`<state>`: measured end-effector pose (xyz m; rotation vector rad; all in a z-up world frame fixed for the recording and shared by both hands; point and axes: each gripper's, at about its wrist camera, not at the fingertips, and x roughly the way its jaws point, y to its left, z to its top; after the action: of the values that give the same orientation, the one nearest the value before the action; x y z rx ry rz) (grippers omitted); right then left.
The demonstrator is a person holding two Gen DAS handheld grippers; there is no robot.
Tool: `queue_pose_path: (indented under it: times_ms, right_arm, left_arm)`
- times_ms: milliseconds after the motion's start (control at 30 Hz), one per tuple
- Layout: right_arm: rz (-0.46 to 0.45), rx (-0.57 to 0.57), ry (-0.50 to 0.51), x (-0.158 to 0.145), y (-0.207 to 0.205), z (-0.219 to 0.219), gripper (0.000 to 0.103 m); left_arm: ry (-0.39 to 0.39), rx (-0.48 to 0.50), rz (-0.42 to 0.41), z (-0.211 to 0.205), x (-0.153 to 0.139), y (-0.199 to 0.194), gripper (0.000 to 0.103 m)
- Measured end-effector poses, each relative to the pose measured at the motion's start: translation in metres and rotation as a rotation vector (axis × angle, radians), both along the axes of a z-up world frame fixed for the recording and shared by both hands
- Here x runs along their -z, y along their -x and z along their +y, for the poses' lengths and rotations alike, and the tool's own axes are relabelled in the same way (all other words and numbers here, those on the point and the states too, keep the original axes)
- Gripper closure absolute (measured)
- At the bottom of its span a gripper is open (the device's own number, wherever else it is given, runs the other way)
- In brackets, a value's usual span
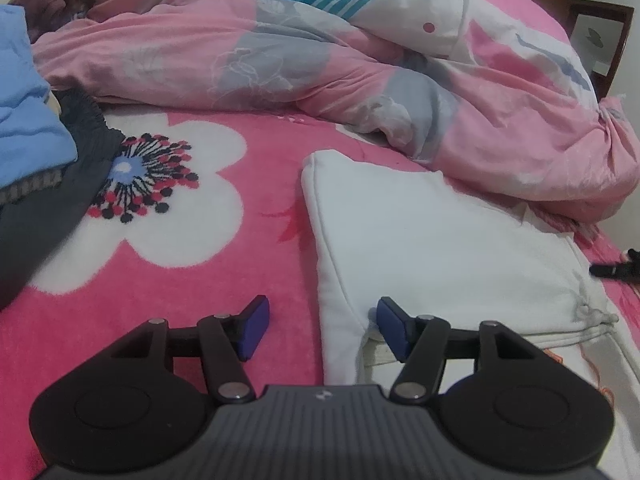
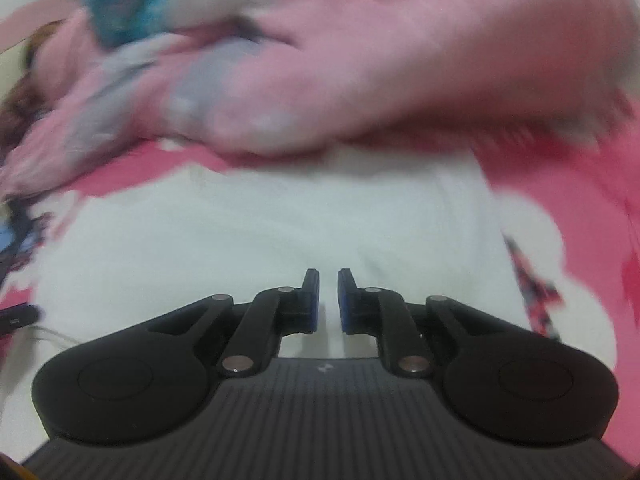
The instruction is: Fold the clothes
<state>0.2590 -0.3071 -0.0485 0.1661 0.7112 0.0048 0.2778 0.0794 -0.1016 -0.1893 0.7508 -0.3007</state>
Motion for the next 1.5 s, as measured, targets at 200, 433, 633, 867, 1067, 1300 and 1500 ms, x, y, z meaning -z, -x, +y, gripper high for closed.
queue_pose_path:
  times_ms: [200,433,633,867,1067,1300,1500]
  right_arm:
    - [0.102,-0.085,-0.065,0.039,-0.035,0.035,0.095]
    - [0.227,-0.03,-0.066,0.024,-0.047,0.039,0.092]
    - [0.164,-0.293,-0.077,-0.011,-0.095,0.143,0.092]
    - [0.232,-0.376,-0.013,0.039,-0.168,0.222,0.096]
    - [0.171,-0.202,-0.025,0.022,-0.193,0.202,0.098]
    - [0.229,-0.334,-0.025,0.028,-0.19,0.239,0.098]
    - [0.159,-0.154,-0.063,0.027,-0.243,0.227,0.097]
  left_arm:
    - [0.014,-0.006,-0.002,0.003,0.0,0.0,0.042]
    - [0.088,-0.023,0.034,0.015,0.005,-0.003,0.042]
    - [0.121,-0.043,0.06,0.02,0.004,-0.005,0.042]
    - [0.128,-0.054,0.075,0.02,0.005,-0.006,0.042]
    - [0.158,-0.058,0.098,0.025,0.005,-0.008,0.042]
    - [0.231,-0.083,0.136,0.035,0.007,-0.01,0.042]
    - [0.224,-0.082,0.137,0.033,0.008,-0.011,0.042]
